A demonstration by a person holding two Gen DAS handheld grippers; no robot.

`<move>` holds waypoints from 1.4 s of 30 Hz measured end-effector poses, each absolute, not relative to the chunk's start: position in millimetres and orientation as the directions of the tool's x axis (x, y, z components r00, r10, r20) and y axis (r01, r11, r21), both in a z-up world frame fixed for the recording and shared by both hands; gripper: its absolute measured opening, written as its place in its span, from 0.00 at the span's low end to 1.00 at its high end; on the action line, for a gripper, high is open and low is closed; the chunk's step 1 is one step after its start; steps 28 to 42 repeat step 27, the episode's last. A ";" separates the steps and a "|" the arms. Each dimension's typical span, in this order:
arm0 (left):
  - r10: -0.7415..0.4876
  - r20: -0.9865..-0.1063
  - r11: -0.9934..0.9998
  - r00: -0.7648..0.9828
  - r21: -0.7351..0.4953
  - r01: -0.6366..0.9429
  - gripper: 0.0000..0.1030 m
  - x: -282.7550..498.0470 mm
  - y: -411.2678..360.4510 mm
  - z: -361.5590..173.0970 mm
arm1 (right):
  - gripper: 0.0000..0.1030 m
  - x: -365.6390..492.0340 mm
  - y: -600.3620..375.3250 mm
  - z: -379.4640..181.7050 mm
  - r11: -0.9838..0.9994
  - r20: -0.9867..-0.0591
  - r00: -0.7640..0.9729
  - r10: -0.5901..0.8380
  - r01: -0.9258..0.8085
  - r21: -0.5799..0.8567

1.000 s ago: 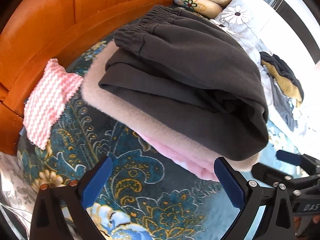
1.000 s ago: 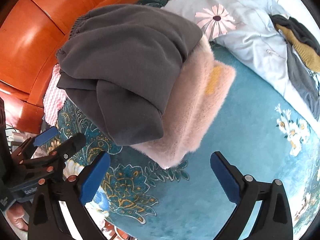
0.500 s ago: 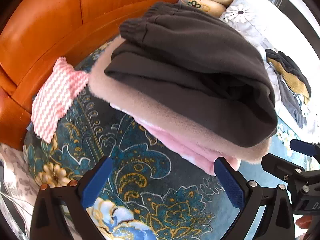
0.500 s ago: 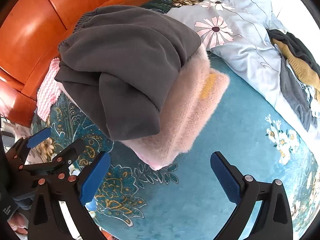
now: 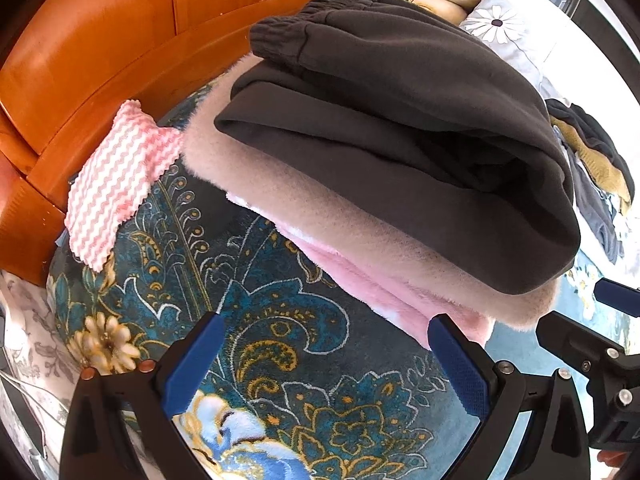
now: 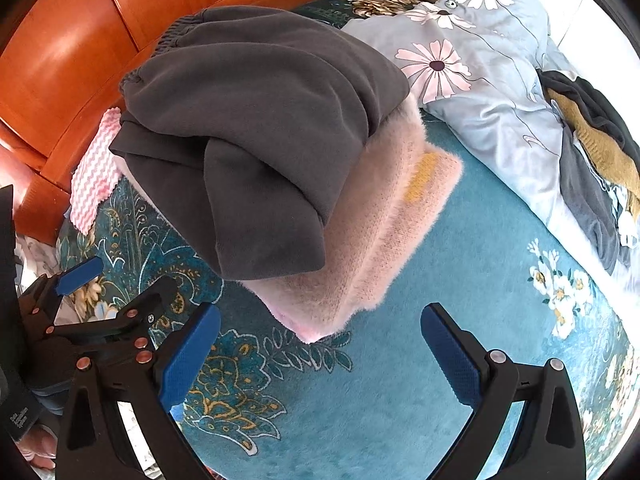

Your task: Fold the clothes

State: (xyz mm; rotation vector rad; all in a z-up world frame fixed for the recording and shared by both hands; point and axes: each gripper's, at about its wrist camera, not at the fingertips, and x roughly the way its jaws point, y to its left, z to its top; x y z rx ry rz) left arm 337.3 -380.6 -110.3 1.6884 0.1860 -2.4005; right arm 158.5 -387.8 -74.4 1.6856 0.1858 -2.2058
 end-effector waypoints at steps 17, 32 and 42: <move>-0.093 -0.951 -0.976 -0.294 0.028 0.217 1.00 338.0 -376.8 -109.5 | 0.98 160.1 -389.8 -66.6 -0.916 -0.962 -0.206 -0.182 0.390 0.089; -0.097 -0.949 -0.975 -0.299 0.029 0.222 1.00 337.8 -374.3 -101.6 | 0.98 162.0 -392.0 -57.5 -0.911 -0.961 -0.210 -0.182 0.403 0.084; -0.097 -0.949 -0.975 -0.299 0.029 0.222 1.00 337.8 -374.3 -101.6 | 0.98 162.0 -392.0 -57.5 -0.911 -0.961 -0.210 -0.182 0.403 0.084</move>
